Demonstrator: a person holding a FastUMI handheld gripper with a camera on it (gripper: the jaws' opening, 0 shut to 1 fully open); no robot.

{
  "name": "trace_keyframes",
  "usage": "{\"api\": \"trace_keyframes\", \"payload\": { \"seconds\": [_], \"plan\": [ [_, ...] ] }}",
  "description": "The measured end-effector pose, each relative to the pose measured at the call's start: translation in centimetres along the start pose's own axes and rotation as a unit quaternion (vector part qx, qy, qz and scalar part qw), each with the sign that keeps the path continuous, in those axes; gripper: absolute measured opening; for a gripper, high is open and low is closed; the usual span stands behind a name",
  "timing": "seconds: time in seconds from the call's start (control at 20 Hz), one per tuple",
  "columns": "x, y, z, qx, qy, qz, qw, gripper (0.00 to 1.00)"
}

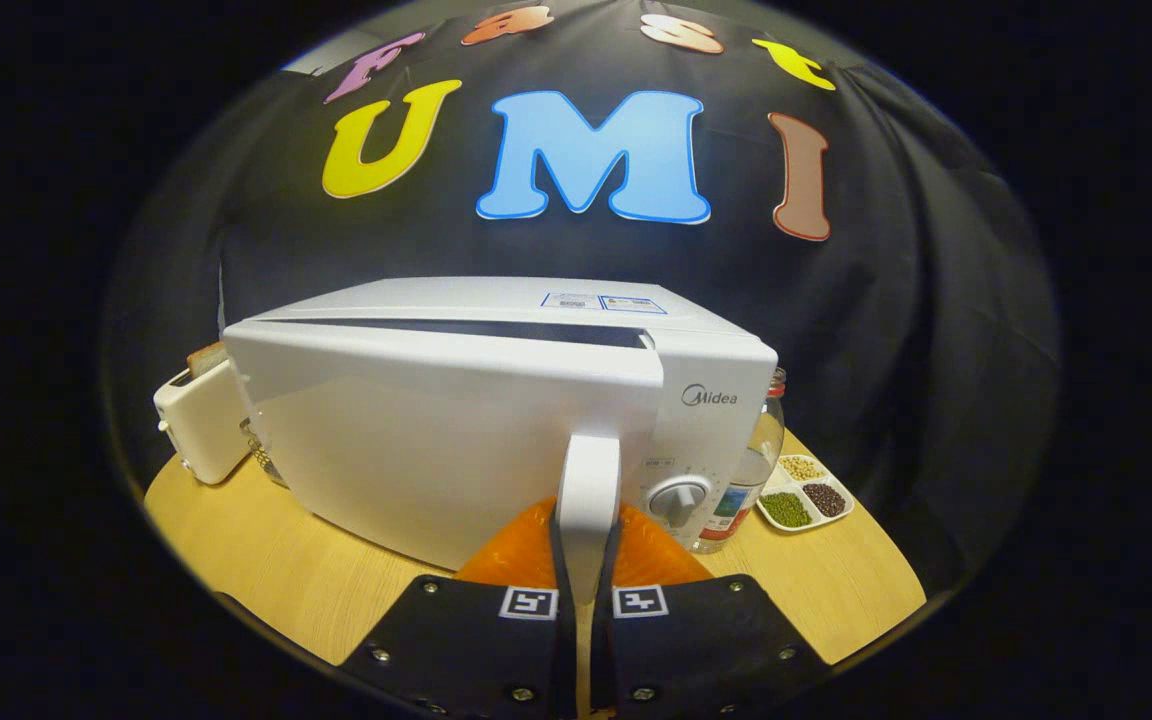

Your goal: Open the microwave, put the food inside, and close the microwave door.

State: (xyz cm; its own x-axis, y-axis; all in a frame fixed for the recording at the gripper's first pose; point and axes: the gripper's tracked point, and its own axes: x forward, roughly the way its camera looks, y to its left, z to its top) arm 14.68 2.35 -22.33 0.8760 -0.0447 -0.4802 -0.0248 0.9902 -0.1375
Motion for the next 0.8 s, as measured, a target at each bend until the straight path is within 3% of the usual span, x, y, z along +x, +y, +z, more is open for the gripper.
{"api": "trace_keyframes", "payload": {
  "seconds": [0.8],
  "plan": [
    [-10.5,6.0,-3.9,0.033,0.014,0.035,0.999,0.06]
  ]
}}
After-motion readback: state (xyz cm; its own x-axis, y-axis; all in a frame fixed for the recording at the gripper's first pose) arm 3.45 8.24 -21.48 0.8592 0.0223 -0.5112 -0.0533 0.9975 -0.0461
